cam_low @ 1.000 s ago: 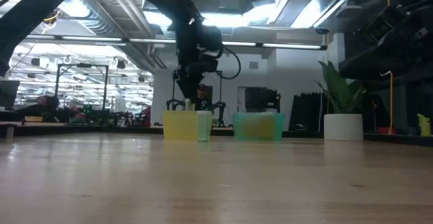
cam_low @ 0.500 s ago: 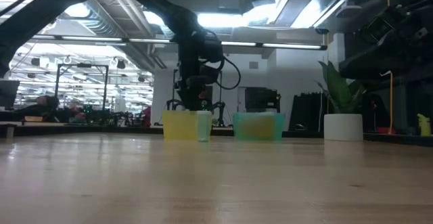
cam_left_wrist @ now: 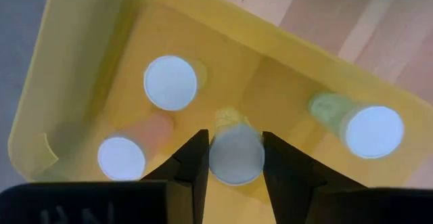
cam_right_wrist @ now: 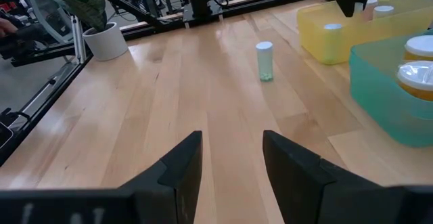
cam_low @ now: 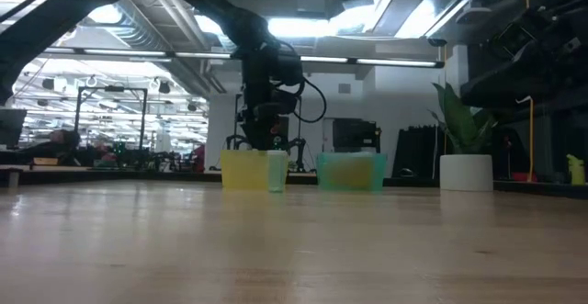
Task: Pick and place medicine bottles into bin by pill shape (circle, oval)
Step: Put the yellow tablet bottle into the yellow bin, then put the green tablet bottle into the yellow bin
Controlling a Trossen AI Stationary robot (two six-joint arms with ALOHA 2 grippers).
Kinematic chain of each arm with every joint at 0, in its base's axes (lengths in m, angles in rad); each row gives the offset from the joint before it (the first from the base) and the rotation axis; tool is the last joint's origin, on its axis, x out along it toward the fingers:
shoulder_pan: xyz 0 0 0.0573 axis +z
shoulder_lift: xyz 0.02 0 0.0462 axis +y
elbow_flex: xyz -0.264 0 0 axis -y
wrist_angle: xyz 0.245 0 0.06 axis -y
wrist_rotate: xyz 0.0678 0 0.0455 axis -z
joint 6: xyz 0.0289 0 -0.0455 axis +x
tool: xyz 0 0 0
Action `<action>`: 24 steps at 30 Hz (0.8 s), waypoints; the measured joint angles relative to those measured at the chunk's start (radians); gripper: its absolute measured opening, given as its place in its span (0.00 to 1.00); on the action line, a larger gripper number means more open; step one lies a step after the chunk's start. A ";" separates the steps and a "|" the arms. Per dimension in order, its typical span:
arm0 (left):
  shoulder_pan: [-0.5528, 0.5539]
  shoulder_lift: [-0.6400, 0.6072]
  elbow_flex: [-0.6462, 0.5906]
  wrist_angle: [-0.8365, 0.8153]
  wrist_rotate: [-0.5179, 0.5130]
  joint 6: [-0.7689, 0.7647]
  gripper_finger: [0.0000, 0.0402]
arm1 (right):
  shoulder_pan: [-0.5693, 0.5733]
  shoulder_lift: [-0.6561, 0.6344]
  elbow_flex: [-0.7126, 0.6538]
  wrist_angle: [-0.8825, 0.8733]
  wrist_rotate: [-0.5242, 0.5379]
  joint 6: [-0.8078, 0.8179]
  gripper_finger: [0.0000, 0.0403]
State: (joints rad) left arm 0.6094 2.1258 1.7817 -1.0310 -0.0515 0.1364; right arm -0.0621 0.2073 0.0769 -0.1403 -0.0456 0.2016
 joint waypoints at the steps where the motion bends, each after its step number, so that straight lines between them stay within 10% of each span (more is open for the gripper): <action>1: 0.000 0.000 0.000 0.000 0.006 0.000 0.28 | 0.000 0.000 0.000 0.000 0.000 0.000 0.39; 24: -0.014 -0.048 0.011 0.007 -0.007 -0.024 0.36 | 0.000 0.000 0.000 0.000 0.000 0.000 0.39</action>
State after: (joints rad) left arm 0.5955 2.0782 1.7926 -1.0239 -0.0586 0.1127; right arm -0.0622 0.2071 0.0769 -0.1404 -0.0456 0.2016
